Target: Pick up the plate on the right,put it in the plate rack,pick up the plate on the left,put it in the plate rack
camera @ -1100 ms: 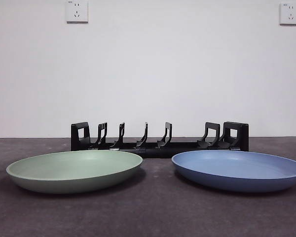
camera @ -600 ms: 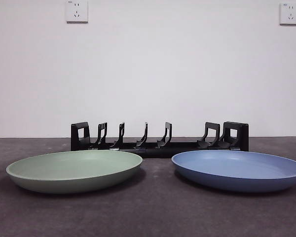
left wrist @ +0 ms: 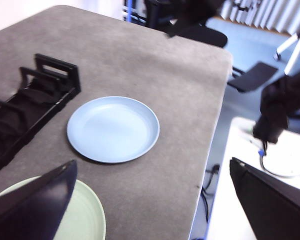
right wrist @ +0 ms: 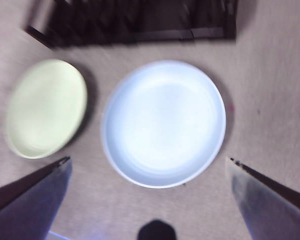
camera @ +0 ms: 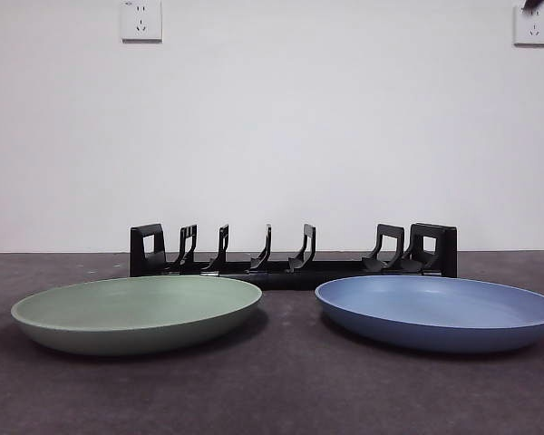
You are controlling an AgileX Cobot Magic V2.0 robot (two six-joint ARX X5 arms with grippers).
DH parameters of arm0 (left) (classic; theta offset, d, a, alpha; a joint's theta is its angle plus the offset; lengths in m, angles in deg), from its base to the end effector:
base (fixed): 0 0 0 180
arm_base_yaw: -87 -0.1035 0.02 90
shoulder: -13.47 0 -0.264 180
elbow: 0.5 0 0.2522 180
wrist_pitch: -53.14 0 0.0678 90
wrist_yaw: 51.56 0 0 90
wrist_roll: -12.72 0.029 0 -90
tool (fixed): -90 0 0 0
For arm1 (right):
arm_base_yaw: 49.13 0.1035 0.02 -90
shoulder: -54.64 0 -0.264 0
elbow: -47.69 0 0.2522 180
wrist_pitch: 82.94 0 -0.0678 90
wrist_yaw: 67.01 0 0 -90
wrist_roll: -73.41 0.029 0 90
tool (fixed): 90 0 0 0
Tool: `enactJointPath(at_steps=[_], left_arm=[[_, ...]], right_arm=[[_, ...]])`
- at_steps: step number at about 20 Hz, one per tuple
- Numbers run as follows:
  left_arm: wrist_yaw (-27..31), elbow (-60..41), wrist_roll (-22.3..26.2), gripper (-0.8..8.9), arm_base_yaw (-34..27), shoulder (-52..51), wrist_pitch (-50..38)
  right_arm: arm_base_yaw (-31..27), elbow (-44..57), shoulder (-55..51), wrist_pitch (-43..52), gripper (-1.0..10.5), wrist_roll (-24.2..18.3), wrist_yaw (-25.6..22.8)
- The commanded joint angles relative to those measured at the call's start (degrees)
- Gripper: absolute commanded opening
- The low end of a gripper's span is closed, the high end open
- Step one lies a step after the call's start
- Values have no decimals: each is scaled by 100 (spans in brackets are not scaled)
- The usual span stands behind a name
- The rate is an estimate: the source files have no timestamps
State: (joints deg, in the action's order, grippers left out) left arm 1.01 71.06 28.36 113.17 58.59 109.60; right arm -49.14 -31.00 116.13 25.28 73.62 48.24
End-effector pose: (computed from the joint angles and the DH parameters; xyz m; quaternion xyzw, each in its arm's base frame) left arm 0.1162 -0.0768 0.3574 0.0865 0.1861 -0.5393 0.8167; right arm 0.1894 0.0123 0.3334 0.1018 0.4478 0.1933 0.8670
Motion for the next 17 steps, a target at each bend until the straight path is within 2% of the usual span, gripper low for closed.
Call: enactJointPath(at_steps=[1,10,13,17], left_arm=[[278,9,439,649,339,133,-33],[1283,11,789,649,1285,732,-76],[1528,9,973,649,1464,841,-146],[1797,11,1123,649,1644,957,-227]], right_arm=[[4,-7,684,155,563,26,-109],[4,-4,2791,946,559,22,-494],[4,-7,3165,1143,441,24,-492],[4,-4,3482,1202,435,22,-494]])
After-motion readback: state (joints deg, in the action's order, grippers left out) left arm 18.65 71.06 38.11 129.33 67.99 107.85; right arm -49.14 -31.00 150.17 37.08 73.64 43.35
